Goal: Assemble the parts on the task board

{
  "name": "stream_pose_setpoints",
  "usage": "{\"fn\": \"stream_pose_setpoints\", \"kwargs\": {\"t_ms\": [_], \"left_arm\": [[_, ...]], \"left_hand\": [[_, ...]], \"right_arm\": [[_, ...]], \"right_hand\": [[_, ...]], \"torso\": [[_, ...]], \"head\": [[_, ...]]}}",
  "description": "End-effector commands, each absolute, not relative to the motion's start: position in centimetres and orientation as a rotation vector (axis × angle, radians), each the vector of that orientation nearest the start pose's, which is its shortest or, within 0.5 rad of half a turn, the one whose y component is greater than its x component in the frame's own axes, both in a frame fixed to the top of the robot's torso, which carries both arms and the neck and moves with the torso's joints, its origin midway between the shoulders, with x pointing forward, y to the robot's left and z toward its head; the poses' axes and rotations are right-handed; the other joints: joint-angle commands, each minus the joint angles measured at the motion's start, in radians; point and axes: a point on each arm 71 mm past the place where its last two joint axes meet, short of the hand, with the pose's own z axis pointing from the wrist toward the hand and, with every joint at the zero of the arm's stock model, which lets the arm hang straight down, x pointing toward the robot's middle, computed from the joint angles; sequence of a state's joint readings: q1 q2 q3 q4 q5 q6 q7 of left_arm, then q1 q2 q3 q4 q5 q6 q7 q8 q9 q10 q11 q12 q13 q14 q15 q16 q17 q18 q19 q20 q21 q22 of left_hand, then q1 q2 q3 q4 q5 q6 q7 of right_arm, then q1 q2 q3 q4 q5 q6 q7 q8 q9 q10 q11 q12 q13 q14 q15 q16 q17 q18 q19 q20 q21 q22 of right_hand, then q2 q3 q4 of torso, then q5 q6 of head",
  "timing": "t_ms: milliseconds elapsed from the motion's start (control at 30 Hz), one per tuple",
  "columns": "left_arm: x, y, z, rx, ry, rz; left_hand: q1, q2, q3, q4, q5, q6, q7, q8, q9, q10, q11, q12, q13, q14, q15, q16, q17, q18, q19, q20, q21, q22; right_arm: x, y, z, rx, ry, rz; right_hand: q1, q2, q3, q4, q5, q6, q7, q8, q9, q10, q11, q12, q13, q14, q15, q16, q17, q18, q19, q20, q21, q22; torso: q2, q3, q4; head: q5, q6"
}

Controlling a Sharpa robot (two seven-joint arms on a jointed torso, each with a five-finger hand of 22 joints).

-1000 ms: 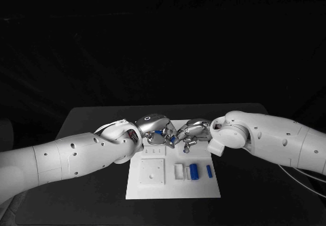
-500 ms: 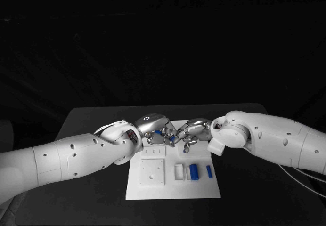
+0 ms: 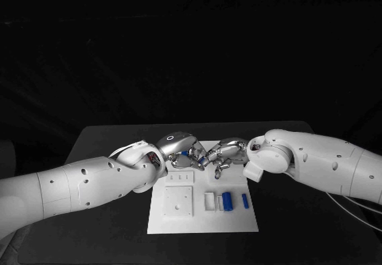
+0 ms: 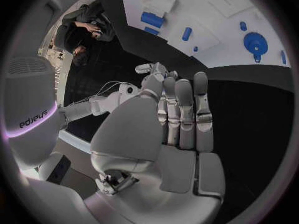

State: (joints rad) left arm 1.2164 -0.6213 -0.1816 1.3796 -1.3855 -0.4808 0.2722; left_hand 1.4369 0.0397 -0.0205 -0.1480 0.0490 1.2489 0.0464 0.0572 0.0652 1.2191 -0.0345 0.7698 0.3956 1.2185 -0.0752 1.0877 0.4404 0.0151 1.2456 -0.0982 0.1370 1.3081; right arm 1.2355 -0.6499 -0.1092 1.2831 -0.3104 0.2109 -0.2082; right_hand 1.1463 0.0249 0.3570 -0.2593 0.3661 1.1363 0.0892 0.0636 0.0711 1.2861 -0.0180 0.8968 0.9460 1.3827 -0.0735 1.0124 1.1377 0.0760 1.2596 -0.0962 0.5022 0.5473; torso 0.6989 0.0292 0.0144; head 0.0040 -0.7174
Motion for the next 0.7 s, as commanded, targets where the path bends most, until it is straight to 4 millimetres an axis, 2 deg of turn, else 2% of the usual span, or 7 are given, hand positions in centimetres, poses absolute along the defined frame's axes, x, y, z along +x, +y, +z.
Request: {"fn": "stream_pose_setpoints", "kwargs": {"t_ms": [33, 700], "left_arm": [[48.17, 12.15, -20.94, 0.342, 1.46, -0.981], [48.16, 12.26, -20.83, 0.329, 1.448, -0.991]], "left_hand": [[0.001, 0.01, 0.008, 0.0, 0.004, 0.013, 0.007, 0.005, 0.001, 0.006, -0.001, 0.004, 0.0, 0.006, -0.004, 0.004, -0.001, -0.002, 0.006, 0.0, -0.004, 0.005], [0.001, 0.011, 0.009, 0.0, 0.004, 0.019, 0.005, 0.005, 0.002, 0.008, -0.002, 0.005, -0.002, 0.01, -0.005, 0.005, -0.004, -0.002, 0.012, -0.001, -0.012, 0.012]], "right_arm": [[49.43, -15.46, -23.99, 0.745, 2.432, 1.277], [49.75, -15.94, -24.11, 0.767, 2.414, 1.239]], "right_hand": [[0.002, 0.01, -0.011, 0.0, 0.003, -0.01, 0.001, 0.0, -0.001, -0.01, -0.001, -0.007, -0.005, -0.008, 0.001, -0.006, -0.003, -0.003, 0.003, 0.007, -0.008, -0.003], [-0.002, 0.004, -0.023, 0.001, 0.005, -0.048, 0.012, -0.001, -0.002, -0.043, 0.006, -0.04, -0.05, -0.027, 0.006, -0.025, -0.023, -0.004, 0.004, 0.012, -0.035, -0.01]], "torso": [[0.0, 0.0002, 0.0002], [0.0, 0.0, -0.0003]], "head": [[0.0, 0.0], [-0.001, -0.001]]}}
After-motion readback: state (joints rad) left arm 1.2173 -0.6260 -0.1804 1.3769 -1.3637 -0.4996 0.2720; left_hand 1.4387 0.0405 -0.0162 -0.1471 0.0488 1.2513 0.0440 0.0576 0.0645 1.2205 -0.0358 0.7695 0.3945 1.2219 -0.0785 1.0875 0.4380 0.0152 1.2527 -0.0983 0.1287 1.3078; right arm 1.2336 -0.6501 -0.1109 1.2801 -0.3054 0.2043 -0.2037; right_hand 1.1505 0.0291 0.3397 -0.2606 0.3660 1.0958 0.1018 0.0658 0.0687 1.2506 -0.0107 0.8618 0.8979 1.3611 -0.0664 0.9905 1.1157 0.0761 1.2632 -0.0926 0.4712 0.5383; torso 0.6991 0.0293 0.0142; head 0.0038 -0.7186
